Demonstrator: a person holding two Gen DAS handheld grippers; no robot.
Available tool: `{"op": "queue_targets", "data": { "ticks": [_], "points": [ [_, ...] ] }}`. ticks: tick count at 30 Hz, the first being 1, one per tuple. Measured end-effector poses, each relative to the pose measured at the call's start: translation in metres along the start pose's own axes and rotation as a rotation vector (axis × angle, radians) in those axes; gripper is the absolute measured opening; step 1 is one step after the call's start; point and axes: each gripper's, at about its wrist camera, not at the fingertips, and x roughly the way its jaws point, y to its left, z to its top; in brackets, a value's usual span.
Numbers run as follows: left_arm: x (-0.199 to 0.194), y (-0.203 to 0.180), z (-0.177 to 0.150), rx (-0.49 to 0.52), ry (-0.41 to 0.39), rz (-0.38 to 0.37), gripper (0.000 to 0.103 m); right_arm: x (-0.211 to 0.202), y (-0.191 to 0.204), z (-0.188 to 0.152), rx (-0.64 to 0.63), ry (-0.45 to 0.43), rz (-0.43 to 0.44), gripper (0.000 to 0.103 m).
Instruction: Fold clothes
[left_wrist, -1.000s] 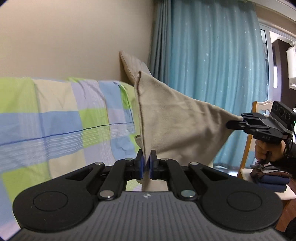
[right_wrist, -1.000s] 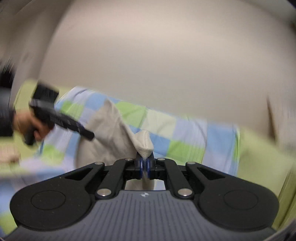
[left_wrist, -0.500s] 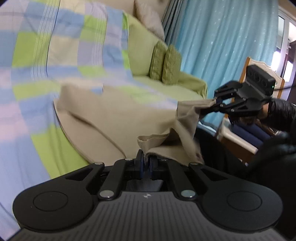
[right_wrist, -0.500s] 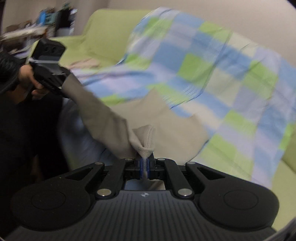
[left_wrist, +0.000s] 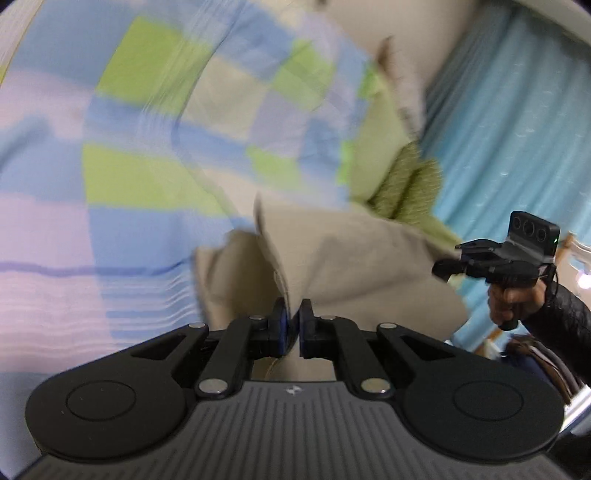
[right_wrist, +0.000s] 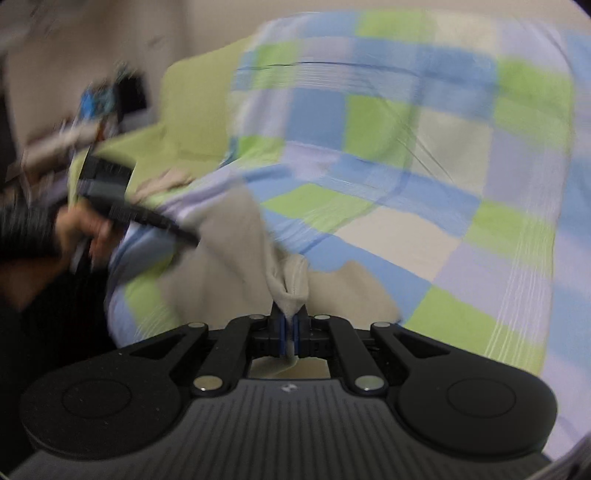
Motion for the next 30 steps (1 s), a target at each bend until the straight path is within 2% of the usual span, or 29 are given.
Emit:
{"op": "queue_targets", "data": {
  "ticks": [4,6,10,12,13,14,15,17,19,22,26,28,30],
  "points": [
    [0.004,0.002,-0.01,-0.021,-0.007,-0.004,0.003,0.028,-0.036,-0.019,0.164,0.017,0.009,0.01],
    [0.001,0.004,-0.015,-0.032,-0.019,-0.011,0.003,0.026,-0.041,-0.031,0.222,-0.002,0.018,0.029],
    [0.005,0.005,-0.015,-0.027,-0.023,-0.011,0.003,0.022,-0.051,-0.055,0.41,-0.091,0.075,0.029],
    [0.008,0.003,-0.012,-0.022,-0.02,-0.007,0.003,0.024,-0.053,-0.059,0.461,-0.113,0.085,0.029],
    [0.008,0.001,-0.011,-0.009,-0.019,-0.001,0.003,0.025,-0.053,-0.056,0.468,-0.112,0.069,0.028],
    [0.008,0.0,-0.01,-0.003,-0.025,0.007,0.003,0.026,-0.053,-0.052,0.469,-0.107,0.045,0.013],
    [0.003,-0.004,-0.009,0.009,-0.045,0.021,0.003,0.026,-0.053,-0.048,0.471,-0.102,0.021,0.004],
    [-0.011,-0.015,-0.008,0.044,-0.105,0.034,0.003,0.027,-0.048,-0.035,0.441,-0.1,-0.014,0.004],
    [-0.027,-0.026,-0.009,0.081,-0.171,0.027,0.003,0.016,-0.03,-0.013,0.329,-0.151,0.031,0.003],
    [-0.024,-0.025,-0.009,0.062,-0.175,0.053,0.003,0.006,-0.019,0.011,0.22,-0.225,0.054,0.003],
    [0.005,-0.009,-0.011,-0.009,-0.081,0.103,0.003,0.039,-0.051,0.003,0.288,-0.139,0.012,0.004],
    [0.01,-0.009,-0.01,-0.002,-0.076,0.107,0.004,0.063,-0.074,-0.013,0.371,-0.057,-0.032,0.008],
    [0.011,-0.008,-0.01,0.006,-0.072,0.112,0.005,0.064,-0.08,-0.022,0.405,-0.067,-0.051,0.018]
  ]
}}
